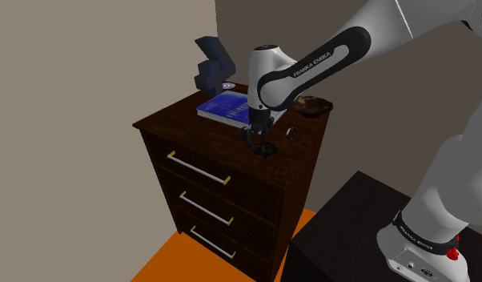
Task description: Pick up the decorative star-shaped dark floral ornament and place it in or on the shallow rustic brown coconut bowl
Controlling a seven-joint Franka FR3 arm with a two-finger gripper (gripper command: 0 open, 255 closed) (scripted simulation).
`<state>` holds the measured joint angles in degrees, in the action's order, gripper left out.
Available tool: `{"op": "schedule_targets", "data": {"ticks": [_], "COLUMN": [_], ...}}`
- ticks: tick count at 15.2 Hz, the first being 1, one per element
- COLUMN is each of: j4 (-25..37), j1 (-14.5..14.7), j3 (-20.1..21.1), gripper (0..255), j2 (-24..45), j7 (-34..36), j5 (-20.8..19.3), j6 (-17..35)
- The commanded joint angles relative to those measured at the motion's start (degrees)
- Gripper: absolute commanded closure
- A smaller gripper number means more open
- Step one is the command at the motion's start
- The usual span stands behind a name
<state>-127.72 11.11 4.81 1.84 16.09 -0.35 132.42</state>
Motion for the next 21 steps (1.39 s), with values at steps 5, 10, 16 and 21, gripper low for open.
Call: {"op": "schedule_targets", "data": {"ticks": [5,10,16,21], "j4": [-0.03,1.34,3.76,6.1], "j1": [0.0,-0.01,-0.03,-0.04], "j3": [0.0,0.0,-0.02,-0.05], "gripper": [255,255,255,255], "j2": [0.03,-1.62,-3.75,-5.19], "j7": [0.0,-0.14,-0.31,-0.41], "j5": [0.0,0.2,0.42,0.56], "j6": [-0.02,-3.02,-7.56,-11.35]}}
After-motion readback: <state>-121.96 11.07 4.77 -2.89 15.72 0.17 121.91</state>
